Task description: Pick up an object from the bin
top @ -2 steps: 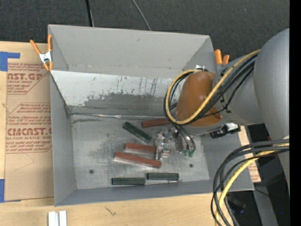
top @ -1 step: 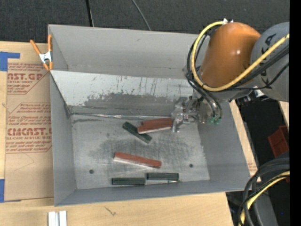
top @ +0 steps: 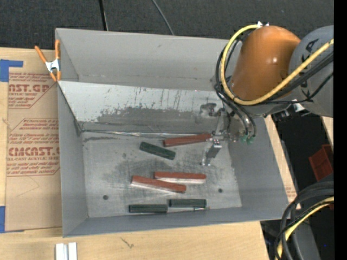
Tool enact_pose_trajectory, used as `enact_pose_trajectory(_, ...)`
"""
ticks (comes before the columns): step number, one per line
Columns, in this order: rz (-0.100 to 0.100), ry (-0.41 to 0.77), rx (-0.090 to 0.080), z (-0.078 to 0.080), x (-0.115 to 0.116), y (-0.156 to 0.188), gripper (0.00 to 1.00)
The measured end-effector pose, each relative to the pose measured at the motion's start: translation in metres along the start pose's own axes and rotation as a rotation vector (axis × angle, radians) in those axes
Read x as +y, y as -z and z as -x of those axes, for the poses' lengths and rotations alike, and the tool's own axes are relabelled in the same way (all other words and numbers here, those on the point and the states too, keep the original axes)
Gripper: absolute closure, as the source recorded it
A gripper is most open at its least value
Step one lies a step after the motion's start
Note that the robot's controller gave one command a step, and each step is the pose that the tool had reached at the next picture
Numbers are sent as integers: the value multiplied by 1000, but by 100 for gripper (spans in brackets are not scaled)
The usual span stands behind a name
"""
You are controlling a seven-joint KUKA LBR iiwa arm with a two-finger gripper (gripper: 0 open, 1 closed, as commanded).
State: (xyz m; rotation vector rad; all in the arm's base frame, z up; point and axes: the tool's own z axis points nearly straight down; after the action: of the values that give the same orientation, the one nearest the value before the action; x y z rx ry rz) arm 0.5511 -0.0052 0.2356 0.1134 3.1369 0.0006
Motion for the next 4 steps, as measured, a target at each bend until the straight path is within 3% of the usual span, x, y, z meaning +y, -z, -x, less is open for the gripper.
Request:
enact_pose_trajectory(1, 0, 0, 0, 0, 0, 0, 0)
enact_pose_trajectory(2, 0, 71, -4, -14, -11, -58, 0)
enact_pose_trajectory(3, 0, -6, 3, -32, -39, -152, 100)
enact_pose_trajectory(4, 0, -6, 3, -32, -39, -152, 100)
